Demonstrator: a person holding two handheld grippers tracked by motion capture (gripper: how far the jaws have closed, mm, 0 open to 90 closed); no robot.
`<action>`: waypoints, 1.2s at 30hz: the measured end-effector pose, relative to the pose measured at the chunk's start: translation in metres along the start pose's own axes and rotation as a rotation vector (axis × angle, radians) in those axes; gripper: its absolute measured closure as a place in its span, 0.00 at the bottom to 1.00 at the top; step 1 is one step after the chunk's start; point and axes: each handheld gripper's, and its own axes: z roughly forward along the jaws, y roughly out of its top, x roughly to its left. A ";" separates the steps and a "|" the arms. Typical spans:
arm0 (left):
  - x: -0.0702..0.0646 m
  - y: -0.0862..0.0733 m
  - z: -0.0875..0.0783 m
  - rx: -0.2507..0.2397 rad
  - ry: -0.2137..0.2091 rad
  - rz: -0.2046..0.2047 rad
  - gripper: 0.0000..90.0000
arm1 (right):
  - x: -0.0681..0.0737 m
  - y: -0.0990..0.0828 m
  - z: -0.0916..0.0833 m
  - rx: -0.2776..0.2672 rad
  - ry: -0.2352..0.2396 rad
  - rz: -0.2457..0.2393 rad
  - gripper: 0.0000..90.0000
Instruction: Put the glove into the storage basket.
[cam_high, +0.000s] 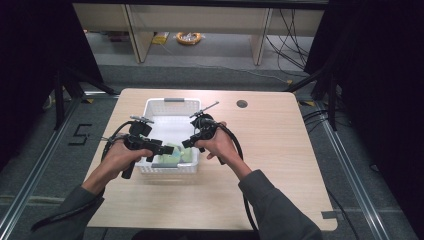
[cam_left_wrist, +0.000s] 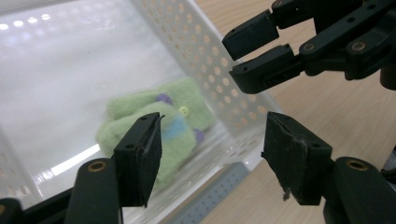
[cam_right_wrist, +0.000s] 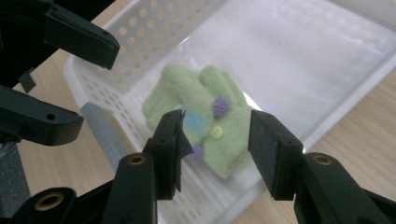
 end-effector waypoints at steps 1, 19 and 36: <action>-0.002 -0.002 0.000 -0.008 -0.003 -0.001 0.40 | -0.001 -0.001 -0.002 -0.013 0.007 -0.012 0.61; -0.027 -0.020 -0.002 -0.065 -0.037 0.009 0.31 | -0.010 -0.037 -0.054 -0.160 0.035 -0.033 0.44; -0.063 -0.039 0.000 -0.097 -0.077 0.083 0.28 | -0.015 -0.083 -0.082 -0.248 0.011 -0.037 0.40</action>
